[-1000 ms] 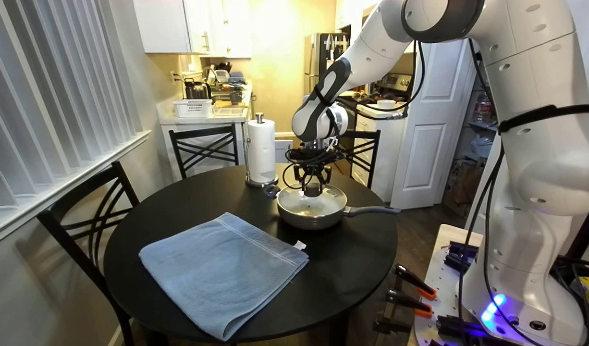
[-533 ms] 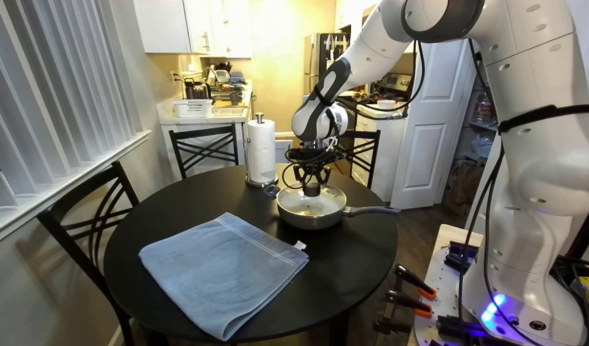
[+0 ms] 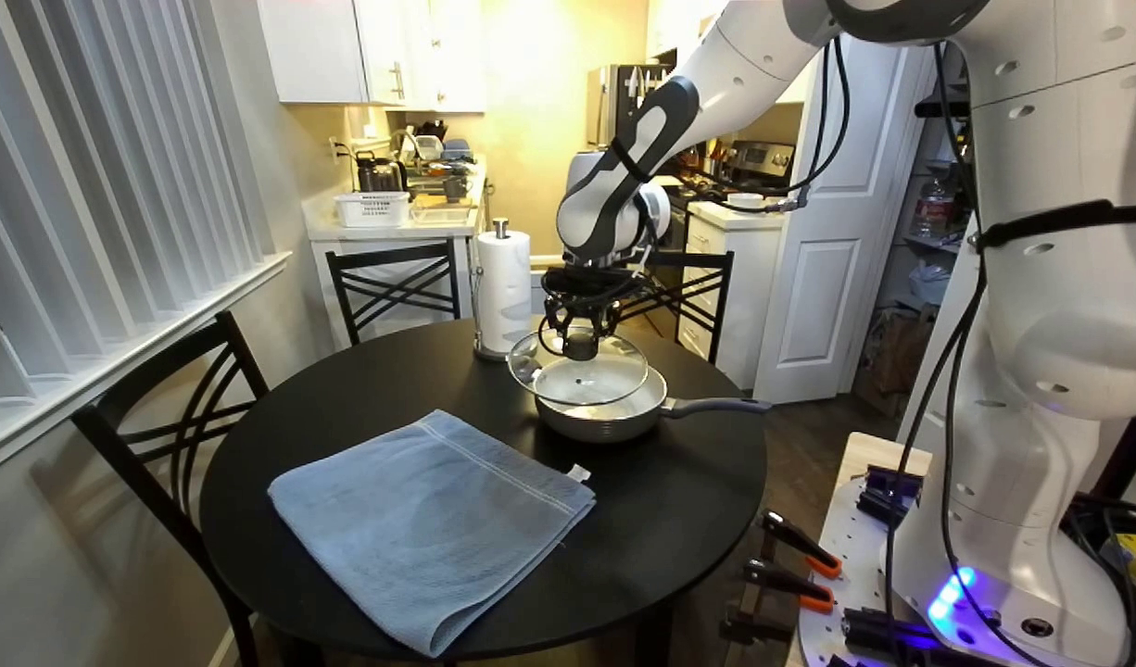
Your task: Remove the glass lid from the pan.
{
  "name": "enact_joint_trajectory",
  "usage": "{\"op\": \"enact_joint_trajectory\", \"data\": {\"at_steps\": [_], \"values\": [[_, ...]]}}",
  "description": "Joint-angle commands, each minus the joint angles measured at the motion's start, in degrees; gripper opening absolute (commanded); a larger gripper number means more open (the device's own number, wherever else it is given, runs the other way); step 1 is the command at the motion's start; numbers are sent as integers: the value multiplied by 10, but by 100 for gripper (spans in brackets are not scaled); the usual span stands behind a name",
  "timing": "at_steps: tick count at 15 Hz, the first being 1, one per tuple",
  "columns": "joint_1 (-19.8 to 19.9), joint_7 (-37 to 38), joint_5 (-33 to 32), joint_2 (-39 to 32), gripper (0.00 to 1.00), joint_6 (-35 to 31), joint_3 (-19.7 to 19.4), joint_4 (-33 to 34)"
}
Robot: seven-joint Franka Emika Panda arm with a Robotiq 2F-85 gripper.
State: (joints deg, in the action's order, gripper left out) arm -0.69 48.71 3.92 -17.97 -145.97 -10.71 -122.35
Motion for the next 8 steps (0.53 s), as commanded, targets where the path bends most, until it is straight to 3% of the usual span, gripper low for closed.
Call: {"op": "enact_joint_trajectory", "data": {"at_steps": [1,8], "values": [[-24,-15,-33,25,33,13,22,-7],[-103,-46,-59,1,33,43,108,33]]}}
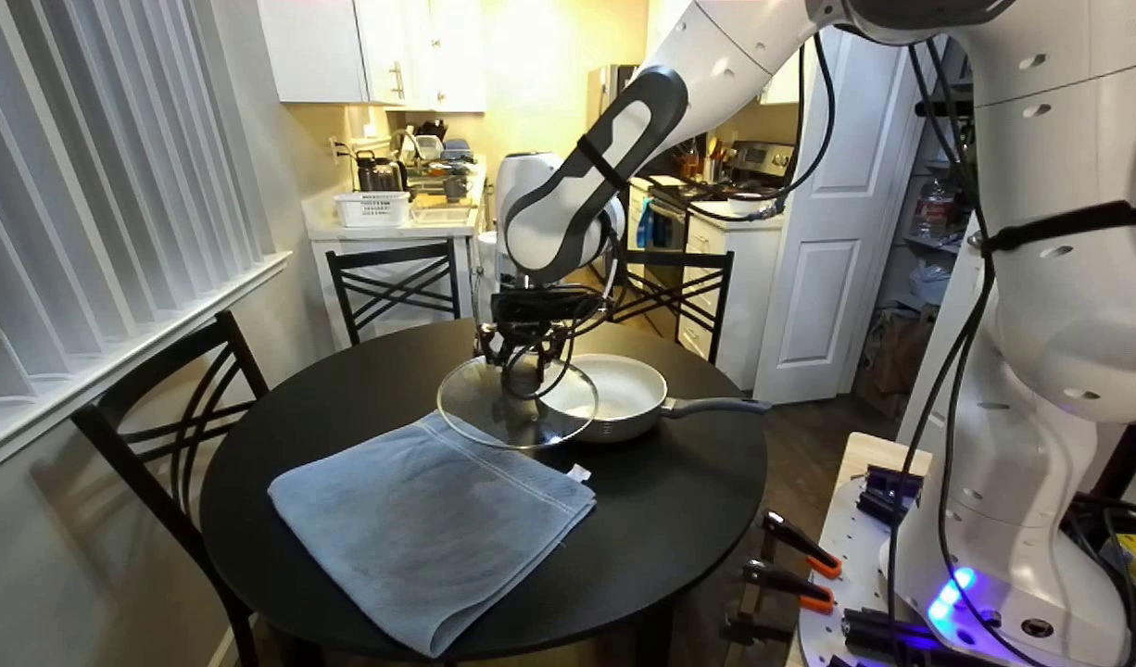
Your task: Remove the glass lid from the pan.
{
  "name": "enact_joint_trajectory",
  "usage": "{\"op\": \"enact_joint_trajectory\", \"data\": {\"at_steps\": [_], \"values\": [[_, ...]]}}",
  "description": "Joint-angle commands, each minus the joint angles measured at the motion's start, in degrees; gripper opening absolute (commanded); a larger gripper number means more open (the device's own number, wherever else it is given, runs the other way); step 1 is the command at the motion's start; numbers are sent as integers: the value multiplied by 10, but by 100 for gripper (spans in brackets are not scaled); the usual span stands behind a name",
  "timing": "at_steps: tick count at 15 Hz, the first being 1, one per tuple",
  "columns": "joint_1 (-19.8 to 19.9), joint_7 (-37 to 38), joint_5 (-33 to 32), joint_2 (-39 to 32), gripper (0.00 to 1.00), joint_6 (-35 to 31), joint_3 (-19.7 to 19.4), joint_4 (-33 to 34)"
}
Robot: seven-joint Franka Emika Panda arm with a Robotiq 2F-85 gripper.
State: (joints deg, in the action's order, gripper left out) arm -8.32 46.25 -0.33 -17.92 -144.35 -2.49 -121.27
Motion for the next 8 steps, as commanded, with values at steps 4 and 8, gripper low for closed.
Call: {"op": "enact_joint_trajectory", "data": {"at_steps": [4,8], "values": [[-78,-18,-53,-44,33,55,51,71],[-108,-35,-88,-115,33,15,51,105]]}}
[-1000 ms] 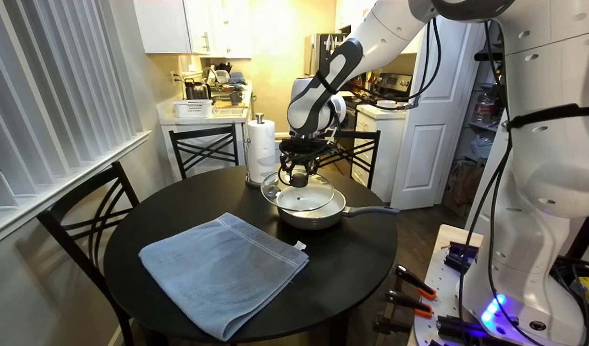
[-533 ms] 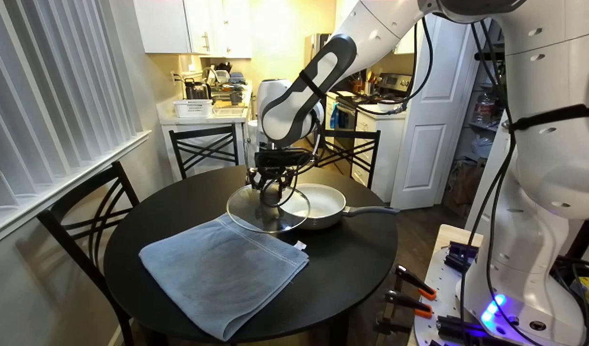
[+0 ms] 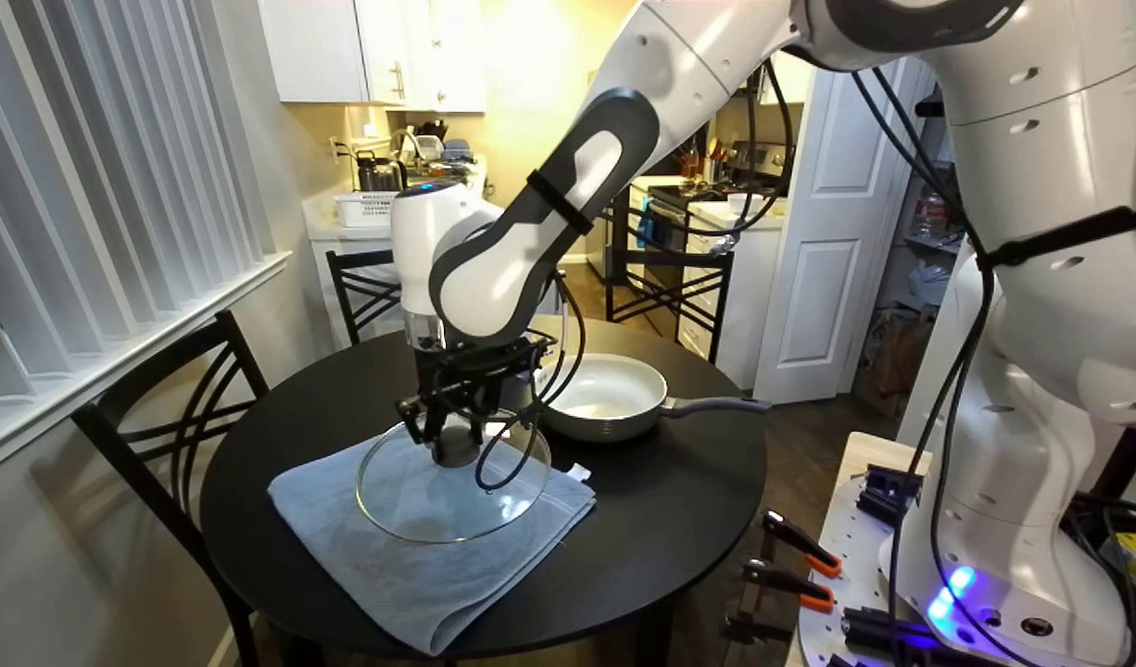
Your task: Remove the glass lid from the pan.
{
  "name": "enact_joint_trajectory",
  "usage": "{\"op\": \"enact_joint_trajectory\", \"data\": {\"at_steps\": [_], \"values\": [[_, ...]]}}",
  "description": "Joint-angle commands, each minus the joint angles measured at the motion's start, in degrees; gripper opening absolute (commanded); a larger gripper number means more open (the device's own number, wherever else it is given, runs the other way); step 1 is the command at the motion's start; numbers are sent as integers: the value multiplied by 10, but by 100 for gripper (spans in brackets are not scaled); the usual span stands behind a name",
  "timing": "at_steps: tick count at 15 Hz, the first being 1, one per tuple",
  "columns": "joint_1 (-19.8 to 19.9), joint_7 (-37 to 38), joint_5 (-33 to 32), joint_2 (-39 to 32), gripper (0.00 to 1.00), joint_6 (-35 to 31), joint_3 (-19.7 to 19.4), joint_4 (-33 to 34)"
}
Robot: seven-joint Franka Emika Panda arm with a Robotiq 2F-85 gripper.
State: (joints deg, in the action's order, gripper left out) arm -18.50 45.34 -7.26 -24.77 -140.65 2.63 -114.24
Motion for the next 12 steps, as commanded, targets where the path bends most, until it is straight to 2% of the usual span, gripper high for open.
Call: {"op": "enact_joint_trajectory", "data": {"at_steps": [1,7,9,10,12], "values": [[-1,-41,-6,-63,33,-43,6,40],[29,-116,58,-119,33,-59,15,76],[33,-124,84,-124,84,-56,14,86],[34,-124,93,-124,84,-58,11,88],[33,-124,105,-119,92,-62,7,91]]}}
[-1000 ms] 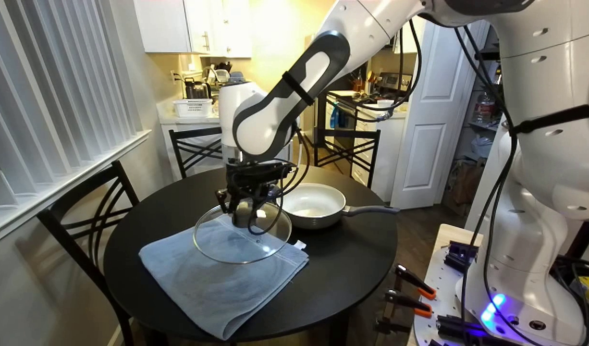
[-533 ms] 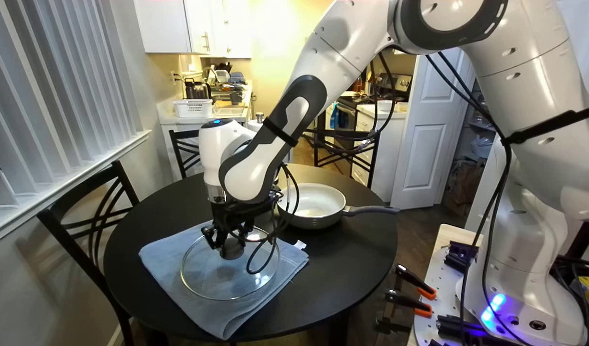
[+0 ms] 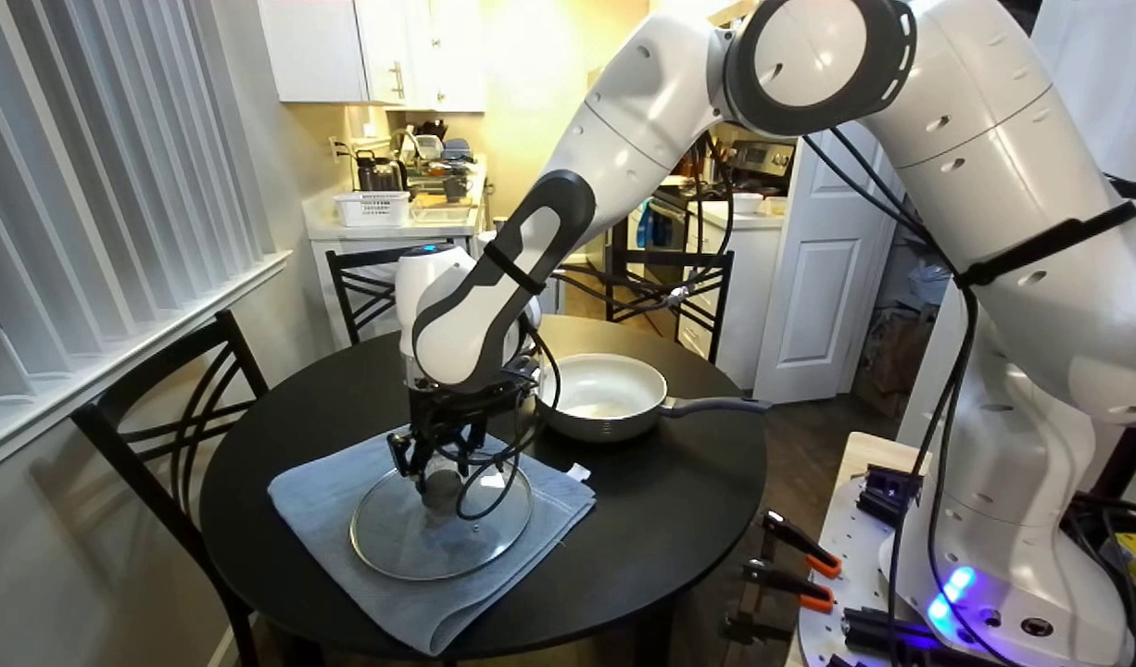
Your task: Remove the glass lid from the pan.
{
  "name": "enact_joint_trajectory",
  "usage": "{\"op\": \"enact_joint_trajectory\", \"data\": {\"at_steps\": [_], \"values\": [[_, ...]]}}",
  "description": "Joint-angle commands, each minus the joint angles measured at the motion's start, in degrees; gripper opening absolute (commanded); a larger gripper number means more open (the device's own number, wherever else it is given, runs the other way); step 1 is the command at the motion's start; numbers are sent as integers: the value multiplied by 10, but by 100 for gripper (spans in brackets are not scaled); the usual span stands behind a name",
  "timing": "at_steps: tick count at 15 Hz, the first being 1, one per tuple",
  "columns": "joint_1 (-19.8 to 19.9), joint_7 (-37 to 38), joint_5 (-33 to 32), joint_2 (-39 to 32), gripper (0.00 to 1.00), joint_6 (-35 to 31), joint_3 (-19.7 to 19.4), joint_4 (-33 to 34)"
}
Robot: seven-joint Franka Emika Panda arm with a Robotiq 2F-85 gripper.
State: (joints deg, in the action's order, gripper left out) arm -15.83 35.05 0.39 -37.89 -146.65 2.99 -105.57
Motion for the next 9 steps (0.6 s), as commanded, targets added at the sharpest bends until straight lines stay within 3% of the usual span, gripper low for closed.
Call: {"op": "enact_joint_trajectory", "data": {"at_steps": [1,2,3,5,9], "values": [[7,-20,33,14,98,-5,2,6],[5,-16,33,17,99,-8,-2,7],[-7,-7,24,4,87,1,-11,17],[-6,-6,25,6,99,1,-12,20],[-6,-6,25,6,99,1,-12,20]]}}
